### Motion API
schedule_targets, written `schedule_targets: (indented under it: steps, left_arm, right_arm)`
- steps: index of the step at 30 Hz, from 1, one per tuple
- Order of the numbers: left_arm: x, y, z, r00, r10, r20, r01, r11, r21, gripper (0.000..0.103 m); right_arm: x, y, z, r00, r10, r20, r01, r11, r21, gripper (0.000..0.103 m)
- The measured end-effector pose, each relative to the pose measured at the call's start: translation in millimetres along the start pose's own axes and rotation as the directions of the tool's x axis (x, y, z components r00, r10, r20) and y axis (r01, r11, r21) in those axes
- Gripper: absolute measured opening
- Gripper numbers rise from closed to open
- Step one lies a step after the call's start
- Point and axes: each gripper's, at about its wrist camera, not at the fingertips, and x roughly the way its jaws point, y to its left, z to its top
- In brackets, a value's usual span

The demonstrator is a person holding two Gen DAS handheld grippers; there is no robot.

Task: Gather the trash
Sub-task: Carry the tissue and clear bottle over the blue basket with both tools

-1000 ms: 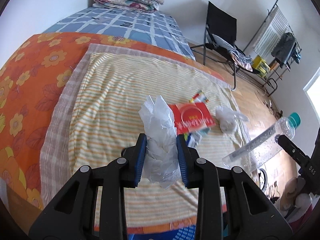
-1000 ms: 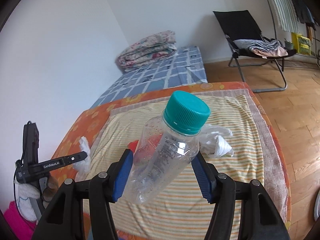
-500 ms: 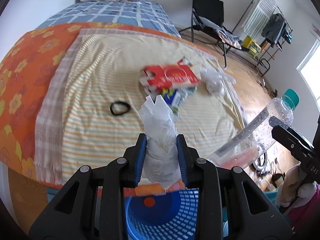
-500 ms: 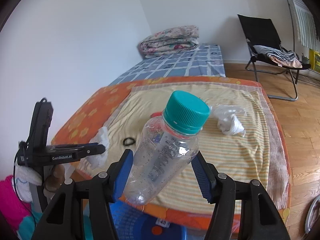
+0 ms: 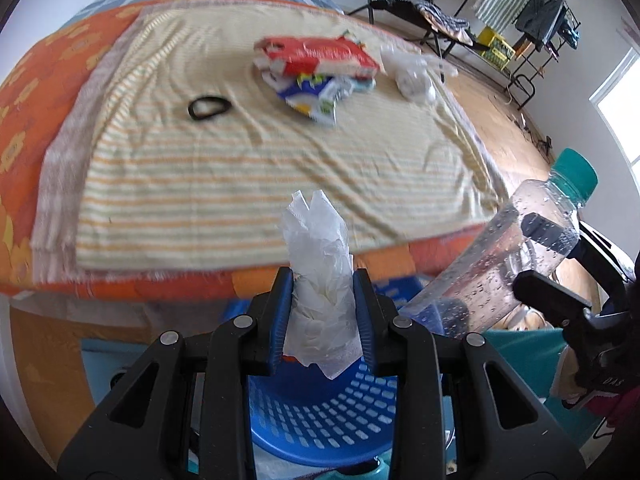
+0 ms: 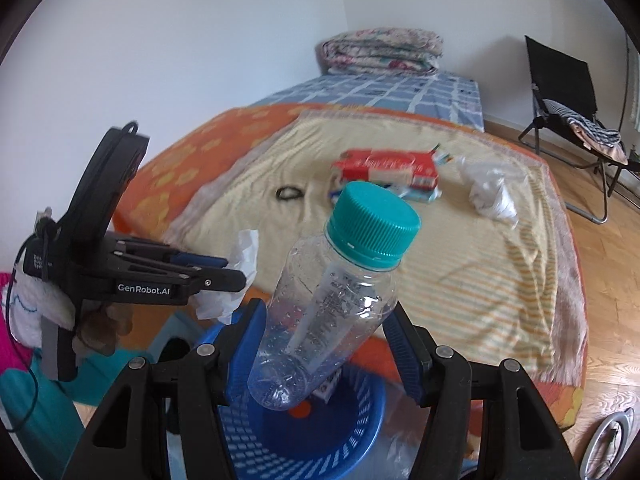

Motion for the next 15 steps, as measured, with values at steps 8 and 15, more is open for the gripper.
schedule_targets:
  steps: [8,15]
  left_arm:
    - [17.1,-1.4,-30.4,0.998,-0.004,-0.062,0.003,1.0,-0.011,0.03]
    - [31.0,-2.4,-55.0,0.994,0.017,-0.107,-0.018,1.0,-0.003,0.03]
  right_arm:
    - [8.7,9.9,-28.6,0.998,0.014,-0.062,-0.013,1.0,0.004,0.063]
    - [22.7,16.4,-48.7,0.991,0.019,-0.133,-0.02,1.0,-0.007,0.063]
